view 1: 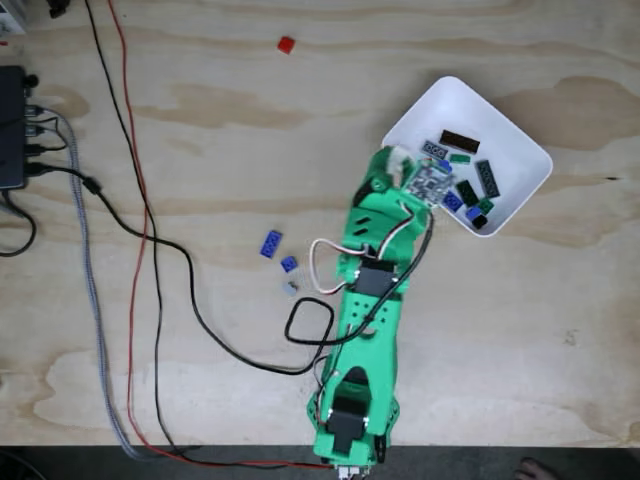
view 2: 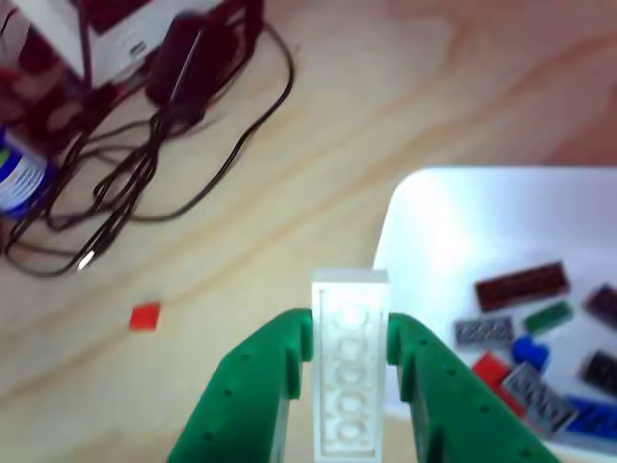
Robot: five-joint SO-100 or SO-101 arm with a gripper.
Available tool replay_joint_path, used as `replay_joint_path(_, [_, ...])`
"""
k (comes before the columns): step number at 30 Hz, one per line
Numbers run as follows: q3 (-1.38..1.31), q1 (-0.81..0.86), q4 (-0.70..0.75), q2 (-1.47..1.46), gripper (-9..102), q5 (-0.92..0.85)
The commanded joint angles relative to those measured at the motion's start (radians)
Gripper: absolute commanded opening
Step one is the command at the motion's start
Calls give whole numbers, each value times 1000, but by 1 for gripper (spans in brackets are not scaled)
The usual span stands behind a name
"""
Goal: Put all lego bricks in the bin.
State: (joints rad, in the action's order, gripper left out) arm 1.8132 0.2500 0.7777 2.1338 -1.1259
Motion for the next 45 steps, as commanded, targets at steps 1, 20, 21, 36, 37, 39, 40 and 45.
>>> replay_joint_path(1, [-181, 147, -144, -293, 0, -115])
replay_joint_path(20, [-155, 26, 72, 46, 25, 242])
replay_joint_path(21, [-163, -18, 123, 153, 24, 249])
replay_joint_path(36, [227, -611, 259, -417, 23, 144])
replay_joint_path(37, [213, -618, 238, -454, 23, 147])
replay_joint_path(39, [172, -632, 238, -509, 23, 138])
replay_joint_path(40, [150, -643, 235, -528, 23, 143])
replay_joint_path(45, [80, -707, 249, -592, 21, 160])
